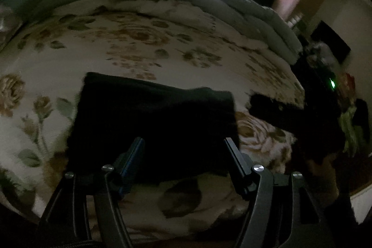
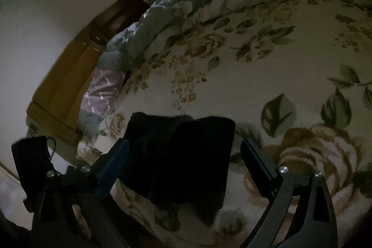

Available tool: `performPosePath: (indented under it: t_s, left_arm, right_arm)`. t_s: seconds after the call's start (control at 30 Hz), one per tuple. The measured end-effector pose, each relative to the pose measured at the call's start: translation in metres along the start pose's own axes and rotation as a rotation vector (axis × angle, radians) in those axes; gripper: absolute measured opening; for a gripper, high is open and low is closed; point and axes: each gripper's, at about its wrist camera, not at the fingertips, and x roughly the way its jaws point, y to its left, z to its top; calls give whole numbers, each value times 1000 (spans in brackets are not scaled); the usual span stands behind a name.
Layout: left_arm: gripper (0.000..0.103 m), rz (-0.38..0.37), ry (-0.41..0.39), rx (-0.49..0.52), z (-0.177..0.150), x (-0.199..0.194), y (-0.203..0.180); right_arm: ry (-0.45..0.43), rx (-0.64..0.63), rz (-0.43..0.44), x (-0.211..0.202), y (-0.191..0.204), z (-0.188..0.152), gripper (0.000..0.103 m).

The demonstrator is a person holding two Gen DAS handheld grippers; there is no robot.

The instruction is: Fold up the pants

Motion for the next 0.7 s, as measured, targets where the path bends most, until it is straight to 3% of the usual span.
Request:
performPosePath:
  t_s: [0.4, 0.7]
  left_arm:
    - [77, 41, -18, -149, 12, -10, 67]
    - [78, 56, -3, -180, 13, -4, 85]
  right_arm:
    - [28, -56, -55, 11, 25, -16, 97]
    - [44, -61, -81, 17, 30, -24, 97]
